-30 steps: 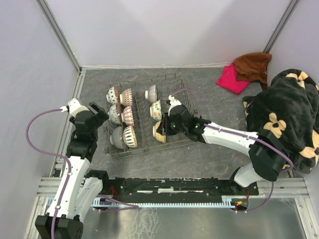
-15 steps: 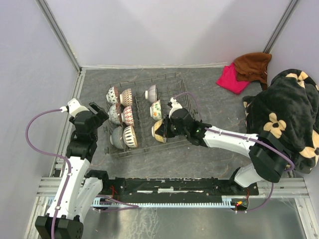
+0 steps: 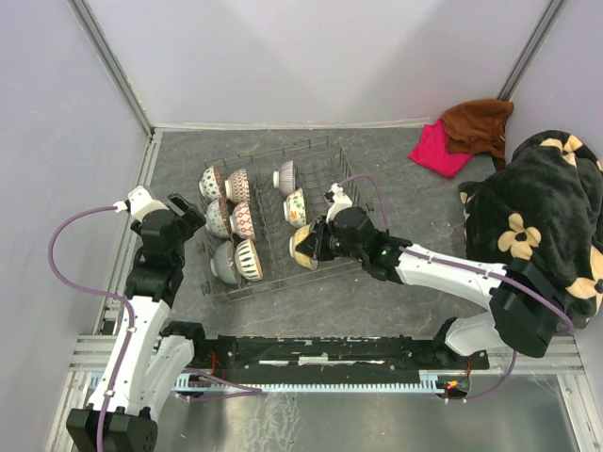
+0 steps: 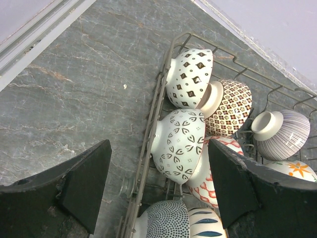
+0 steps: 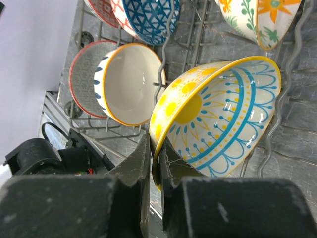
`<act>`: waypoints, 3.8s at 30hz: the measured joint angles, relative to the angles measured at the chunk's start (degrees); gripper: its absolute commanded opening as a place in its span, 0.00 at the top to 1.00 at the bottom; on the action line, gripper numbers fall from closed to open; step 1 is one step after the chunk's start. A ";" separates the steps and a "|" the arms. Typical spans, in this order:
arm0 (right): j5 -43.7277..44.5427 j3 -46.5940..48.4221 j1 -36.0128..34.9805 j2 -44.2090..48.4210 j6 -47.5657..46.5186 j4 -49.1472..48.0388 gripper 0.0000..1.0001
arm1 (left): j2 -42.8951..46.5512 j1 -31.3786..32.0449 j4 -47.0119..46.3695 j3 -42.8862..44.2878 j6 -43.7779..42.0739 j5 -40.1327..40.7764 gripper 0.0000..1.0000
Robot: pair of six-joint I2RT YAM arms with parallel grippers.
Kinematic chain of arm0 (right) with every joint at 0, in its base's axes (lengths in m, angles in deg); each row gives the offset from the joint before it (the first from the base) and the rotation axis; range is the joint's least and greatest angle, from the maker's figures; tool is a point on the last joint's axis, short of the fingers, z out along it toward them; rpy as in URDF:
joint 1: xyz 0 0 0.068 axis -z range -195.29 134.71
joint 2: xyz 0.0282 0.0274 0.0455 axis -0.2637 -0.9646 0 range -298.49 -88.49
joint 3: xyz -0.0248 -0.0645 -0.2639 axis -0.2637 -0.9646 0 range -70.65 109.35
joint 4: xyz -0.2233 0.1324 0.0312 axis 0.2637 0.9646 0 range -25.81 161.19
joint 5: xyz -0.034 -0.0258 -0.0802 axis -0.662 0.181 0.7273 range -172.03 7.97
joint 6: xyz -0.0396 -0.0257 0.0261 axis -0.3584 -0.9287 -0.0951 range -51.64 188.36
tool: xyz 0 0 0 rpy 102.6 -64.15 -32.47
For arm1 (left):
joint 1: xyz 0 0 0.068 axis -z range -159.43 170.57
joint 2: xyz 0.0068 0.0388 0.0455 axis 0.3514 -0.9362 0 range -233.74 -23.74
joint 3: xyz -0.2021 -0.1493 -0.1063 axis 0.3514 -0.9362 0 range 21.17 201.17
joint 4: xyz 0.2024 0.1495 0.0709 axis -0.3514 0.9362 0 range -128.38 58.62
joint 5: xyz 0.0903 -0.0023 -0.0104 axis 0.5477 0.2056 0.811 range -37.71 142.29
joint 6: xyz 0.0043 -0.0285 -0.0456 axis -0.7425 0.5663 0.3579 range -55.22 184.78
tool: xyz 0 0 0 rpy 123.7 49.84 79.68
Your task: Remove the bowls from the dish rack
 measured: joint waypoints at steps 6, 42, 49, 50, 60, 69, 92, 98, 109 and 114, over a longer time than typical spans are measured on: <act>0.98 0.07 0.15 3.06 0.02 -0.26 0.99 | 0.00 0.00 0.02 0.00 0.00 0.00 0.15; 24.68 45.24 28.17 -15.91 -35.23 50.60 0.99 | -2.29 0.00 0.46 4.35 -0.07 -5.55 0.15; 24.46 48.59 32.94 -22.53 -38.01 52.28 0.99 | -4.72 0.00 0.46 5.31 -0.09 -7.80 0.15; 24.44 49.66 33.53 -23.58 -38.34 52.33 0.99 | -4.87 0.00 0.46 5.31 -0.09 -8.07 0.15; 24.46 56.48 35.63 -33.24 -40.87 53.37 0.99 | -5.81 0.00 0.42 5.53 -0.09 -10.60 0.15; 25.03 58.82 35.93 -38.82 -42.66 55.12 0.99 | -5.44 0.00 0.39 5.51 -0.11 -10.95 0.15; 27.96 65.64 37.18 -51.45 -43.23 58.03 0.97 | -4.07 0.00 0.39 5.49 -0.11 -10.91 0.15; 28.15 68.15 37.33 -53.00 -42.56 58.77 0.78 | -4.04 0.00 0.42 5.49 -0.11 -10.88 0.15; 29.27 71.65 38.84 -54.66 -41.42 60.17 0.46 | -3.80 0.00 0.44 5.49 -0.11 -10.75 0.15; 30.14 72.04 39.78 -54.69 -40.94 60.19 0.32 | -3.80 0.00 0.44 5.49 -0.11 -10.75 0.15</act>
